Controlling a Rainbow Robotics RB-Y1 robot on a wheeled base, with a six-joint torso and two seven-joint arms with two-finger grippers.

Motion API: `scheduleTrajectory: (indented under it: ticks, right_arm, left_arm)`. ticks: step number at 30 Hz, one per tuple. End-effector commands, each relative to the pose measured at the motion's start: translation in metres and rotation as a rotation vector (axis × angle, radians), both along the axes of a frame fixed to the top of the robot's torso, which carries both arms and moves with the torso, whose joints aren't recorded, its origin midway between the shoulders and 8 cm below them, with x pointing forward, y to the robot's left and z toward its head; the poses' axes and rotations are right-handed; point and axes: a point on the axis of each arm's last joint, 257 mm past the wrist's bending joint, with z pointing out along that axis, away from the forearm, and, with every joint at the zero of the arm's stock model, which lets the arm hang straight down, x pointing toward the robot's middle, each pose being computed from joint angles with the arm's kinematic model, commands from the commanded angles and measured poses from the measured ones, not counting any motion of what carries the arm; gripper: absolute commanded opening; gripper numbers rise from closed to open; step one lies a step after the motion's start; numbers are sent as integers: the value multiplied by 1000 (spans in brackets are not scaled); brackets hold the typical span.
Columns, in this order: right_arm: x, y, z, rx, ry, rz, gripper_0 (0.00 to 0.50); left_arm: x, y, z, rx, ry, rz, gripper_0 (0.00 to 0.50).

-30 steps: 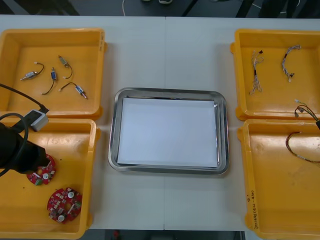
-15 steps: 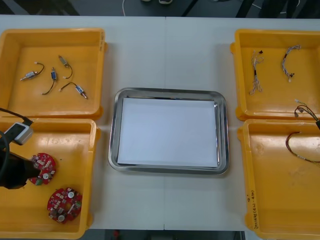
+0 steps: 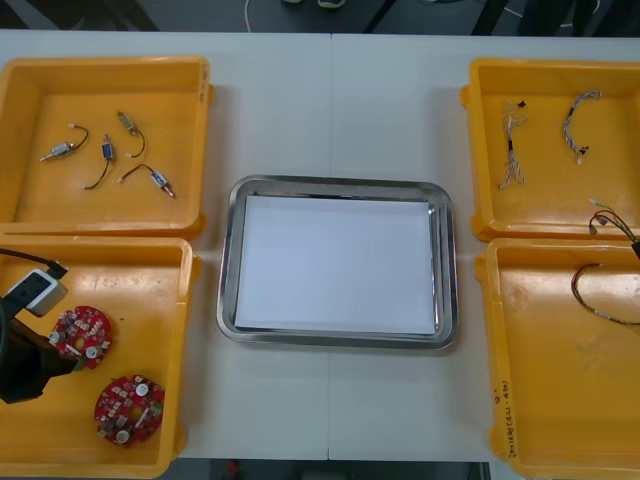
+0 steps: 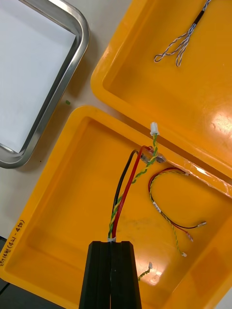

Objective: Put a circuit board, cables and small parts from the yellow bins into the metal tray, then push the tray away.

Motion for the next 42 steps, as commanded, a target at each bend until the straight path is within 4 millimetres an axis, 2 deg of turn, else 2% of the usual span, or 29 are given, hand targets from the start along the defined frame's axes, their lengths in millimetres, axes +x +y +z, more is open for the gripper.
scheduleTrajectory:
  ticks: [1,22,42]
  right_arm:
    - [2,-4,8,-45,-9,16,0]
    - [1,-4,8,-43,-9,15,0]
    - [2,-4,9,-40,-11,9,0]
  left_arm:
    - [-3,13,-2,79,3,-78,500]
    - [17,7,-25,79,1,-105,500]
    - [17,8,-42,98,13,-129,500]
